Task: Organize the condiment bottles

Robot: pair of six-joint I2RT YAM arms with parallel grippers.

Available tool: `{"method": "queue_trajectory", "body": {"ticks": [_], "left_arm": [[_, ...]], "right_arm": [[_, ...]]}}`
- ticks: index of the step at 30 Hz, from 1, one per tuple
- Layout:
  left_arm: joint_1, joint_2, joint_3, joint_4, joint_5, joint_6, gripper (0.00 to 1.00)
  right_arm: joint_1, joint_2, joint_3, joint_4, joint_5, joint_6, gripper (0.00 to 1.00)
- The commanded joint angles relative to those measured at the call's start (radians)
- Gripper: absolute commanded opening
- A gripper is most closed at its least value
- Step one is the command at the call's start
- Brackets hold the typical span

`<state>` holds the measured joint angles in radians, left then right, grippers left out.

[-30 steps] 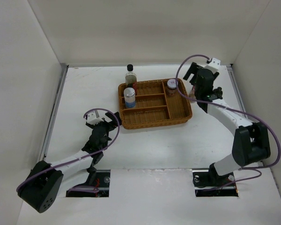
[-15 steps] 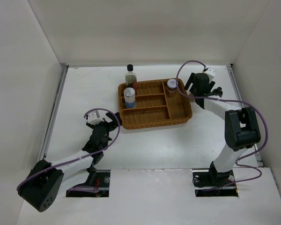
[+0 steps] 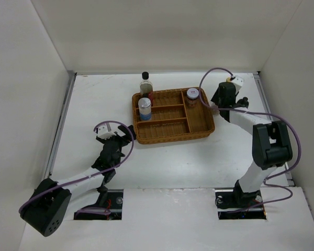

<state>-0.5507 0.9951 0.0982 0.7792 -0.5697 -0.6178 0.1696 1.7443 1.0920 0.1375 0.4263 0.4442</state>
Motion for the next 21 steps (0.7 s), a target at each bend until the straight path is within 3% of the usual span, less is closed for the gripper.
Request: {"method": "queue_trajectory", "body": {"ticks": [1,6,11,21], "left_arm": [[0.007,-0.007,0.012,0.054,0.011,-0.01,1.0],[0.007,-0.003,0.014,0.054,0.01,-0.01,1.0],[0.007,-0.006,0.014,0.055,0.005,-0.01,1.0],[0.007,-0.029,0.006,0.049,0.01,-0.01,1.0]], "right_arm": [[0.008,-0.149,-0.036,0.053,0.074,-0.002,0.44],[0.086,-0.311,-0.089,0.074,0.167,-0.065,0.45],[0.176,-0.371,-0.101,0.091,0.163,-0.082,0.45],[0.296,-0.204,-0.092,0.158,0.117,-0.055,0.46]]}}
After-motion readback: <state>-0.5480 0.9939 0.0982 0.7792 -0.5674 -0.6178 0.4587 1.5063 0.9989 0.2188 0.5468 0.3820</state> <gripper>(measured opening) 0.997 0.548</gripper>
